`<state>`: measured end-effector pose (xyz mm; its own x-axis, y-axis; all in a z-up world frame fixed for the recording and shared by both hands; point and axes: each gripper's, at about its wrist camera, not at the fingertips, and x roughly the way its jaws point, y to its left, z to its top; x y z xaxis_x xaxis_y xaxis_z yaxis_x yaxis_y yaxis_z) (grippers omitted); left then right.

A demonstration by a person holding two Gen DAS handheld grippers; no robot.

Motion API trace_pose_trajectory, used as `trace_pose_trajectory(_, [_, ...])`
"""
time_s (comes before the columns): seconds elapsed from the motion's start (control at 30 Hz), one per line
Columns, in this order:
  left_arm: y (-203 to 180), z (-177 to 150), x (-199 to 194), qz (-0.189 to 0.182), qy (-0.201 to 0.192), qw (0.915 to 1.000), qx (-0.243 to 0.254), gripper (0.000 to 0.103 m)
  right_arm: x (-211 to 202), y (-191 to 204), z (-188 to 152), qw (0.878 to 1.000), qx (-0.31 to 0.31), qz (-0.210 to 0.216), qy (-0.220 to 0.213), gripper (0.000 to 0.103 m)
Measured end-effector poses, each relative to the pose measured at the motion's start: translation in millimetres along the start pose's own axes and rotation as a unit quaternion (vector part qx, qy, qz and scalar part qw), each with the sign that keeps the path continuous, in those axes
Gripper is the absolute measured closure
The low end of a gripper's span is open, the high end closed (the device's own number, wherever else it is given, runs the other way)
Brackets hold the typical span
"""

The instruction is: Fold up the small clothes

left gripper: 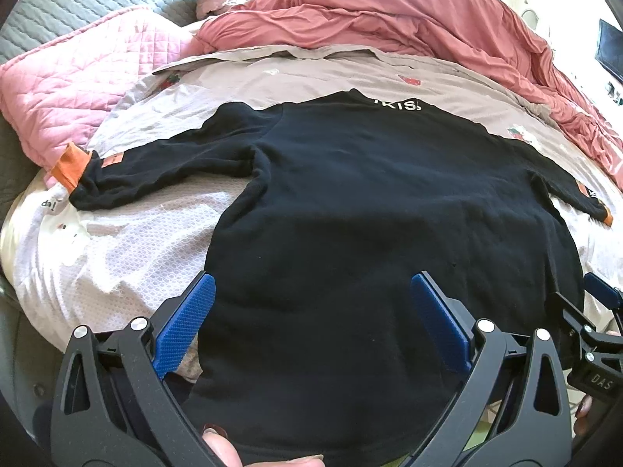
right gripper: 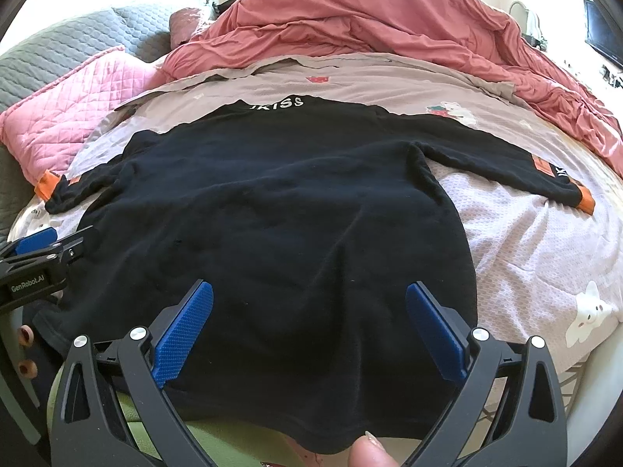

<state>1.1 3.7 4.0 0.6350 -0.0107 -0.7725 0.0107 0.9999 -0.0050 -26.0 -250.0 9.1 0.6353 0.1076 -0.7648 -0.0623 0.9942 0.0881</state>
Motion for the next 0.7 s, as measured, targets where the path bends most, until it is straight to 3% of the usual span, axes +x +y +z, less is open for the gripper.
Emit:
trace_pose_trajectory(0.43, [3.9,-0.4,2.4,0.004,0.001,1.0,-0.006,0.009,0.4,0.2,1.0,1.0,0.001,0.001,-0.003,0.004])
trace_pose_trajectory(0.7, [43.3,6.3,6.8,0.032,-0.004,0.9983,-0.049,0.009,12.8,-1.5,20.5,1.0,0.002,-0.012,-0.014,0.004])
